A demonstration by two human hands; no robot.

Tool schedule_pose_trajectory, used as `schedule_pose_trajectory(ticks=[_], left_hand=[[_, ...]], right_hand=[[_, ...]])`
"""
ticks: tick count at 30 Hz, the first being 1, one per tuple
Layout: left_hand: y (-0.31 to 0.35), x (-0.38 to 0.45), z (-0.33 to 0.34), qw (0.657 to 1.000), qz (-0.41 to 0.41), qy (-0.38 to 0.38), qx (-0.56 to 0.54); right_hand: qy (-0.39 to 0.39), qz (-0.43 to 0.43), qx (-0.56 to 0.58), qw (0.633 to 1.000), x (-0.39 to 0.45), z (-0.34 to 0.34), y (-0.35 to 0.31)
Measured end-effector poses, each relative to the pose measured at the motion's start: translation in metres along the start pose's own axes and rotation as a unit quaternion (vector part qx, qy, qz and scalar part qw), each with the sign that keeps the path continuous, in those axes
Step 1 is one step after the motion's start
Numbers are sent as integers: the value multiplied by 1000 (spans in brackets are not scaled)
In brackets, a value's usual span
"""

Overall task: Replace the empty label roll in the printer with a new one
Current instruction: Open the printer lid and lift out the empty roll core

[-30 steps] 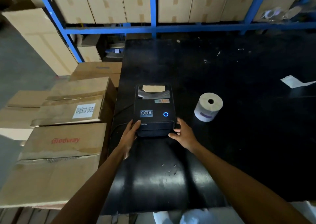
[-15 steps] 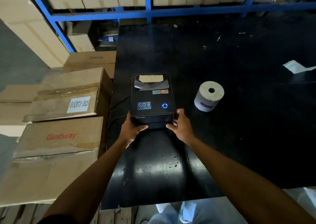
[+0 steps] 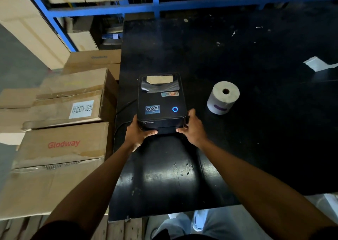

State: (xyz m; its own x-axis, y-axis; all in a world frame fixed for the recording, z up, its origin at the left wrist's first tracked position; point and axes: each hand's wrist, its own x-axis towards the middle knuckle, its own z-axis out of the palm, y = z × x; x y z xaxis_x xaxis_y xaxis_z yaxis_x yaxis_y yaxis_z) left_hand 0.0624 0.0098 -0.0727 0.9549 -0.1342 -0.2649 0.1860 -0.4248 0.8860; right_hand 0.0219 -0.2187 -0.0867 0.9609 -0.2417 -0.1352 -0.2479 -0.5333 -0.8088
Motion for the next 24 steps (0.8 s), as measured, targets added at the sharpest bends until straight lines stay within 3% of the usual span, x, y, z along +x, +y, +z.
schedule_pose_trajectory(ticks=[16,24], left_hand=[[5,-4,0,1000,-20,-15,-9],[10,-17,3,991,-36,-47,-120]], right_hand=[[3,17,11,1000,-1,0,-7],[-19,37,44,998,-9,1,-5]])
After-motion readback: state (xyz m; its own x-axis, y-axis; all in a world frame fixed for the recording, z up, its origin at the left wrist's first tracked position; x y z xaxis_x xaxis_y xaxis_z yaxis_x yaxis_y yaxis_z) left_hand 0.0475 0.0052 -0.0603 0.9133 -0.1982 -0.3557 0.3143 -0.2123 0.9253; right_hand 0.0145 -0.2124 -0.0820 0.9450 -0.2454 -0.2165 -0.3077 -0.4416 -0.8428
